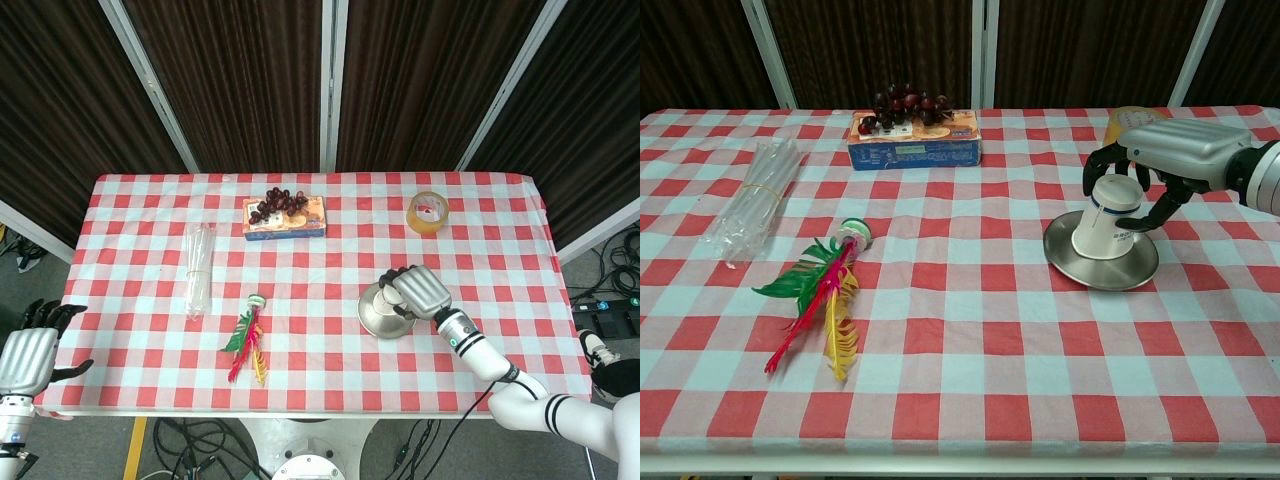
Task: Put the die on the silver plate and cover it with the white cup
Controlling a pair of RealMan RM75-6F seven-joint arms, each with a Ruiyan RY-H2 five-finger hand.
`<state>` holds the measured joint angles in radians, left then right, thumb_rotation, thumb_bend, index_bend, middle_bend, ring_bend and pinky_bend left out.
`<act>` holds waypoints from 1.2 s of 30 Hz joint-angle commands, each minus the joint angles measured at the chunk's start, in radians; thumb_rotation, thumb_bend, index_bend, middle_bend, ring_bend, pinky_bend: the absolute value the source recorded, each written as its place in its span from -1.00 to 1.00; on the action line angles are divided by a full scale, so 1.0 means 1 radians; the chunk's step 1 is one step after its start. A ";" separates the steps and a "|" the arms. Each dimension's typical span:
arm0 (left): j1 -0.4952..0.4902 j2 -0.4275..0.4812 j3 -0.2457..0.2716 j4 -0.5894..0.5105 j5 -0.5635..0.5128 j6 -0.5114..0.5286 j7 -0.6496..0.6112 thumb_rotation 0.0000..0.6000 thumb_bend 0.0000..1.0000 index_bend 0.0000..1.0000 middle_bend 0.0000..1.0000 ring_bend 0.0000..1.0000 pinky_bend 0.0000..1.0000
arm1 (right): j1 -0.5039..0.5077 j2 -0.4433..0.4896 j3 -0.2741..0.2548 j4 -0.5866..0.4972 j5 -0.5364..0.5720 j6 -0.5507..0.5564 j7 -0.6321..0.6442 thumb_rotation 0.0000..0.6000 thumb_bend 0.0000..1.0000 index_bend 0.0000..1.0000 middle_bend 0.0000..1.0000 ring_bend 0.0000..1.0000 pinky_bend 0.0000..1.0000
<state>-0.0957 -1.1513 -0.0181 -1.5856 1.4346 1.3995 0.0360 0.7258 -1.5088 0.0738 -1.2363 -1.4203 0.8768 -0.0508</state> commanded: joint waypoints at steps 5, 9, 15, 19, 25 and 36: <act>-0.002 0.001 -0.002 0.000 0.001 -0.001 0.001 1.00 -0.94 -0.55 -0.55 -0.76 -0.84 | 0.000 0.042 -0.040 -0.089 -0.055 -0.009 0.060 1.00 -0.40 0.15 -0.10 -0.25 -0.08; -0.003 0.000 -0.002 0.002 0.003 0.000 -0.001 1.00 -0.94 -0.55 -0.55 -0.76 -0.84 | -0.004 0.016 -0.008 -0.029 -0.015 0.009 0.023 1.00 -0.40 0.14 -0.10 -0.25 -0.09; -0.001 -0.001 -0.001 0.001 0.000 -0.002 0.000 1.00 -0.94 -0.55 -0.55 -0.76 -0.84 | 0.001 0.001 -0.009 -0.024 -0.013 0.001 0.017 1.00 -0.40 0.14 -0.11 -0.25 -0.09; -0.002 0.000 -0.001 0.000 0.000 -0.001 0.001 1.00 -0.94 -0.55 -0.55 -0.76 -0.84 | 0.003 0.033 -0.037 -0.085 -0.057 -0.004 0.047 1.00 -0.40 0.14 -0.11 -0.25 -0.09; 0.001 0.000 -0.001 0.003 0.007 0.008 -0.006 1.00 -0.94 -0.55 -0.55 -0.76 -0.84 | -0.012 0.016 0.020 -0.029 -0.013 0.071 -0.030 1.00 -0.40 0.13 -0.11 -0.25 -0.10; 0.003 0.002 0.001 0.002 0.008 0.008 -0.009 1.00 -0.94 -0.55 -0.55 -0.76 -0.84 | 0.011 0.023 0.110 0.042 0.099 0.037 0.017 1.00 -0.40 0.09 -0.12 -0.30 -0.13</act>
<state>-0.0927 -1.1499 -0.0173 -1.5835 1.4423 1.4067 0.0264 0.7200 -1.4700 0.1545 -1.2507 -1.3688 0.9535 -0.0333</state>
